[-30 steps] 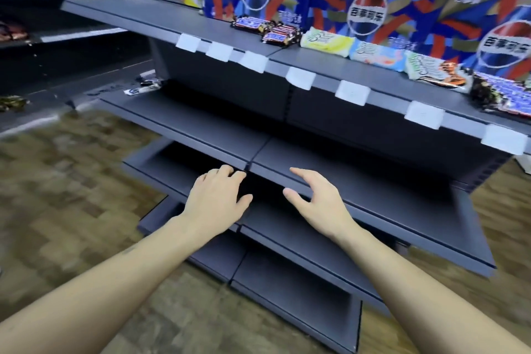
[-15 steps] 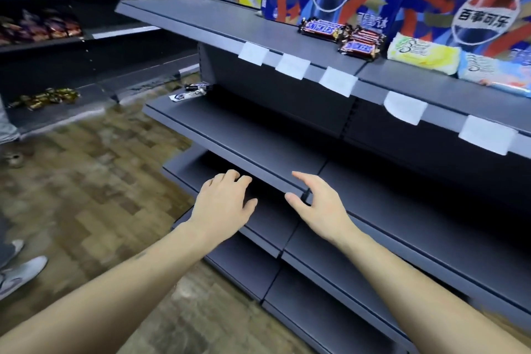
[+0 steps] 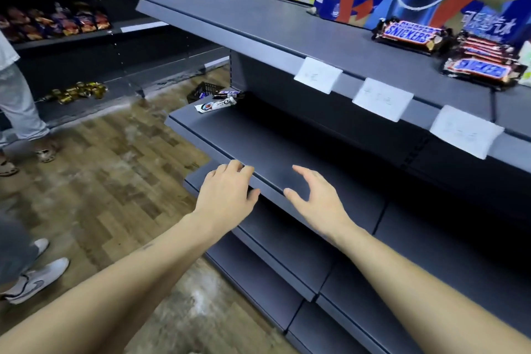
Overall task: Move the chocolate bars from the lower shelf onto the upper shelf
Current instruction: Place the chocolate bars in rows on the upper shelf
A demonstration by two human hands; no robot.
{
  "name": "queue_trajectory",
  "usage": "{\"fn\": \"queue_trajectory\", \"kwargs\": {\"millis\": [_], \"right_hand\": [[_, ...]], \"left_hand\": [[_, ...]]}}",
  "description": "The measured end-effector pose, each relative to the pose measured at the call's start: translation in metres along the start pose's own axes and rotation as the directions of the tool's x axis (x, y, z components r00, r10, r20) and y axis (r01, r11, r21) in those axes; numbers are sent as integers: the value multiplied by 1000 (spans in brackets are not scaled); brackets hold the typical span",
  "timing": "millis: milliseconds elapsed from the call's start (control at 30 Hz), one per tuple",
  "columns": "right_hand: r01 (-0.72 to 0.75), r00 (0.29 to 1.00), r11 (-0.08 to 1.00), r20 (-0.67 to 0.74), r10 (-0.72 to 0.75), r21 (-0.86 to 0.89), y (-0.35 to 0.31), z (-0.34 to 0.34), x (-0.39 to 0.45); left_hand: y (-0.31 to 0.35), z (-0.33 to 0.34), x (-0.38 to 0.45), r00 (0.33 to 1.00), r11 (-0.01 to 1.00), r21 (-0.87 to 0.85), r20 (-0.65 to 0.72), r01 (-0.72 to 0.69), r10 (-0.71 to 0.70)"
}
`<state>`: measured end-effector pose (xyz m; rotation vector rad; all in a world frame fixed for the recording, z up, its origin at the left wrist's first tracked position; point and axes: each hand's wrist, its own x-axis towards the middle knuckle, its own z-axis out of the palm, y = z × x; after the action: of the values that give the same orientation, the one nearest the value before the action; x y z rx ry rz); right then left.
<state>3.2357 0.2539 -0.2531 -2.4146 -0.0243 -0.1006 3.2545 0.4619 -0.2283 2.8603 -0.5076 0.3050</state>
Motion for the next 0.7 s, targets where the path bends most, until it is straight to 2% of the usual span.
{"fn": "queue_trajectory", "kwargs": {"millis": [400,700], "right_hand": [[-25,991,1000,-130,26,3,-23,114,157],[-8,982,997,-190,-6,-71,-18,167,251]], "left_hand": [[-137,62,128,994,991,73,7,-110,109],[-207,106,205,996,995,61,26,-85,83]]}}
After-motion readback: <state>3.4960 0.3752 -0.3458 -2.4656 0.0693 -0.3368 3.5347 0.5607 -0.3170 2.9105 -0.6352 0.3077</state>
